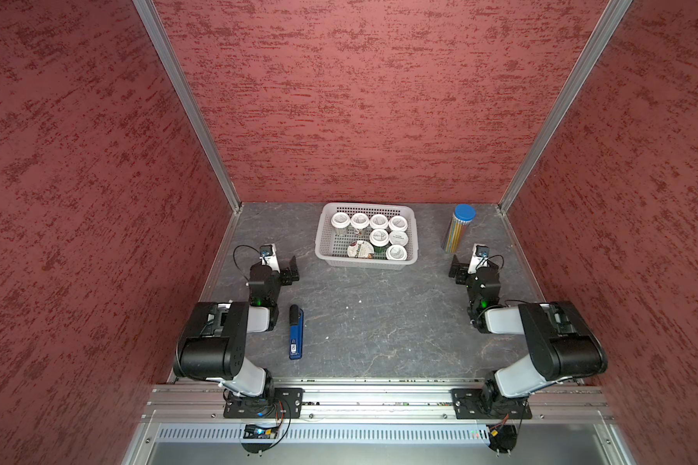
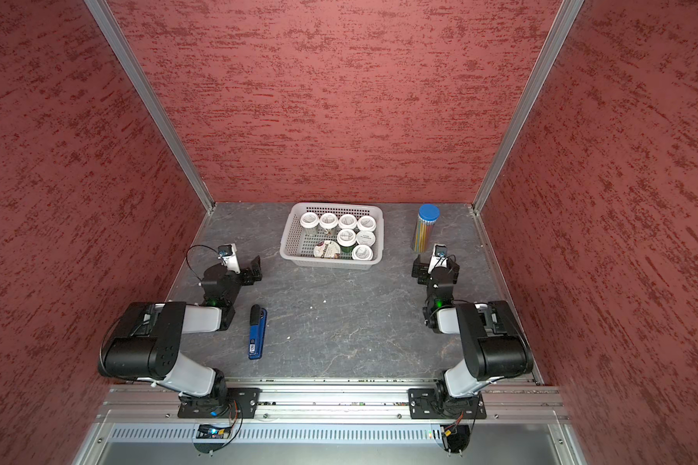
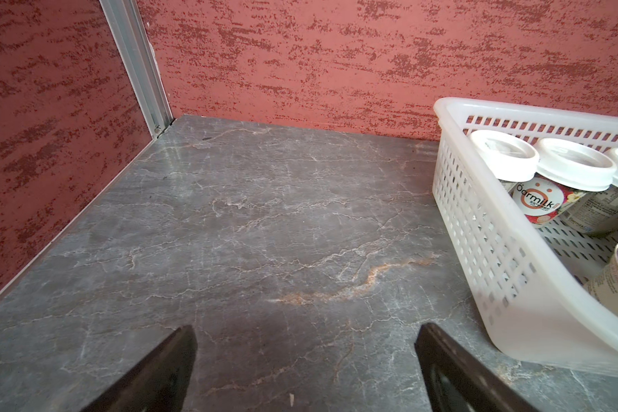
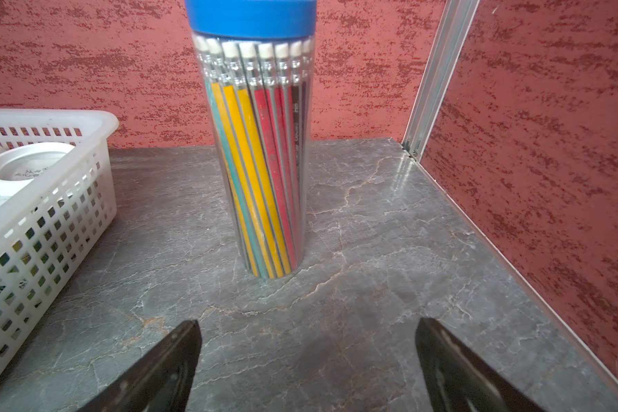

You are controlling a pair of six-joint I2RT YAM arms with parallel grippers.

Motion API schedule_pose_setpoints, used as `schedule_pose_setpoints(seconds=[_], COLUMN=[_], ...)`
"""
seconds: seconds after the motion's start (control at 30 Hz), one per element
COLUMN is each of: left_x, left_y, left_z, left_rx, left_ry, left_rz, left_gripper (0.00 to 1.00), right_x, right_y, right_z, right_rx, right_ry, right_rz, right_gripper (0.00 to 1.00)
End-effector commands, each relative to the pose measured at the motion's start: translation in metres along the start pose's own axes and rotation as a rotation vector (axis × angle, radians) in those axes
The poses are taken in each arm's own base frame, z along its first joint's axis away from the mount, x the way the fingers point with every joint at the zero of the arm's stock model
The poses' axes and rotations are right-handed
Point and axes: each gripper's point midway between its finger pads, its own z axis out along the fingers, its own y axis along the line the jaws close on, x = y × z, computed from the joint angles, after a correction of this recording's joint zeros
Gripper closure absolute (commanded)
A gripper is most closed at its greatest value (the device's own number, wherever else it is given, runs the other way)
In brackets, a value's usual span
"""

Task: Put the yogurt in the basket
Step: Reset both arms

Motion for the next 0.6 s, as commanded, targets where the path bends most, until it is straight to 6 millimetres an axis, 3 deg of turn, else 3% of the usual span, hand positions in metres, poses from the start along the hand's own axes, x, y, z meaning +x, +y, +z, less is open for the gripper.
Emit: schedule_pose_setpoints(seconds=[0.0, 0.17, 0.23, 0.57], left_x=[-0.008, -0.007, -0.007, -0.007], left_y=[-0.001, 0.003, -0.007, -0.009], left_z=[0.000, 0.002, 0.002, 0.002], left_rx=[0.014, 0.059, 0.077, 0.068], left_ry=[-0.025, -0.002, -0.004, -0.010], left_rz=[0.006, -0.034, 0.004, 0.019], left_gripper=[0.00, 0.00, 0.00, 0.00], right_x=[-0.003, -0.002, -0.003, -0.002], right_y=[0.001, 0.001, 0.001, 0.001], right_z=[0.001, 0.001, 0.001, 0.001], right_rx=[-0.010, -0.010, -0.011, -0.011], right_ry=[-0.007, -0.007, -0.008, -0.008], right_rz=[0.012, 0.011, 0.011, 0.012], right_gripper=[0.01, 0.02, 0.02, 0.02])
